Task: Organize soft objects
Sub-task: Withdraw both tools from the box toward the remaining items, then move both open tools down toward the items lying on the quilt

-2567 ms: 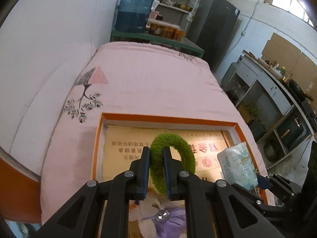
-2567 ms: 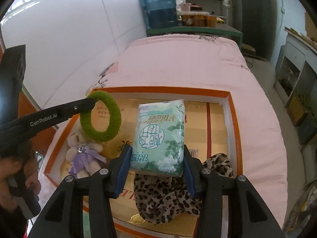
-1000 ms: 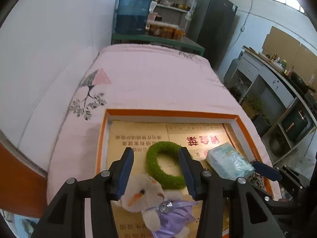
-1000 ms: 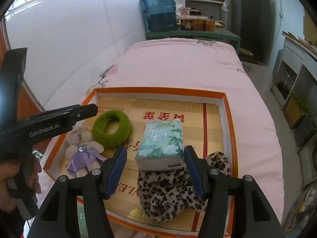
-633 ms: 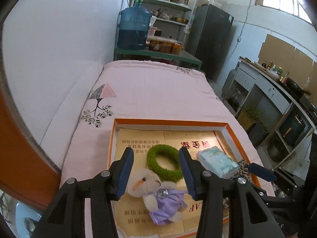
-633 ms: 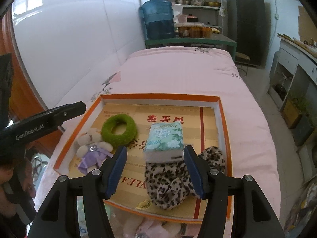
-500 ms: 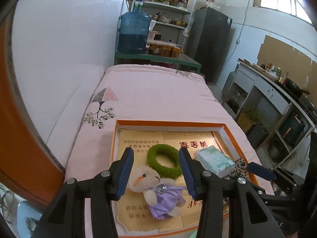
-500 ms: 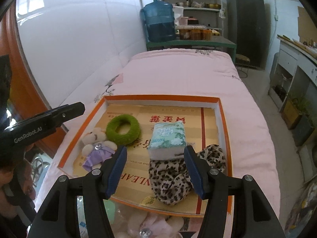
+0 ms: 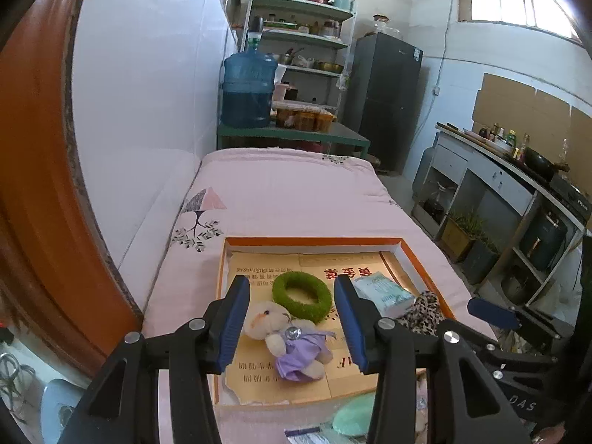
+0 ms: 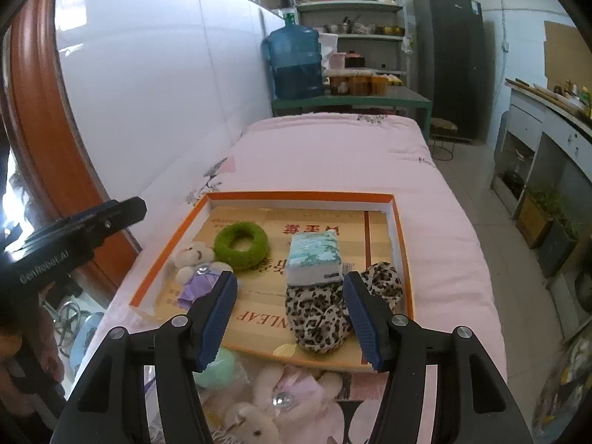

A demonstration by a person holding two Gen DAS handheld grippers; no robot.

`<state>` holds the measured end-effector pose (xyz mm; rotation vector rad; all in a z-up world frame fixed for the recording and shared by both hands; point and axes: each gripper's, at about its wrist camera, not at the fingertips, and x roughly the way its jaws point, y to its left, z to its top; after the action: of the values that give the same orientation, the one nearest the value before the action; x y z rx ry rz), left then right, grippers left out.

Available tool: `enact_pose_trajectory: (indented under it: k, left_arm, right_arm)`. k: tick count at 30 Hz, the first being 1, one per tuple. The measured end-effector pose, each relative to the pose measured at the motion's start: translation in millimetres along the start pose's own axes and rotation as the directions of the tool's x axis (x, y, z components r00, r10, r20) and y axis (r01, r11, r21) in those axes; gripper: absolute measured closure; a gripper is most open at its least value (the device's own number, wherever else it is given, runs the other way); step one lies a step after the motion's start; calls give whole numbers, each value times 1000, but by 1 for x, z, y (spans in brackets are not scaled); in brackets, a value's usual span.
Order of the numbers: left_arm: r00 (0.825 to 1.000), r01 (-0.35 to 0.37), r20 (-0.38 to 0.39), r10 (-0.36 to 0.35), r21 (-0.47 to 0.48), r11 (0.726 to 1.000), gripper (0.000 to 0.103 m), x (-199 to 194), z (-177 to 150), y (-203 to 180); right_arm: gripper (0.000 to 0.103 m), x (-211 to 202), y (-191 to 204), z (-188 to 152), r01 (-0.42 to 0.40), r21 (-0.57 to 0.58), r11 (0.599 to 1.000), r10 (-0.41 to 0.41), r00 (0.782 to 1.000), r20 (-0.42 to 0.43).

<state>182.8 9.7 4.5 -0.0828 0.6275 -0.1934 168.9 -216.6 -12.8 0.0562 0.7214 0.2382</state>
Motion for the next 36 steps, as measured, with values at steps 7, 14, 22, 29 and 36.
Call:
enact_pose_trajectory:
  k: [7,14,22,29,36]
  left_arm:
    - [999,6,42,-7,13,1000,56,-27,-11,-10]
    - [996,-5,93,3,30,1000,56,-55,-23,-17]
    - [995,-8,102,6,22,1000,56,-73,-38,-14]
    - [993,-17,113,15,19,1000,56,-88,-52,-13]
    - [993,-19,119,17,18,1000,56,-97,-64,-13]
  right_arm:
    - [41,-28,10,-8,20,-12,1000,-20,999,48]
    - [41,-46,17,-20,13,-8,1000,-12,998,61]
    - [41,-70,29,-33,25,-25,999,-23,995,100]
    - [41,-85,33,-49,9,-7,1000,-8,995,103]
    - [41,-94,37,-65,20,-5,1000,-20,994,109]
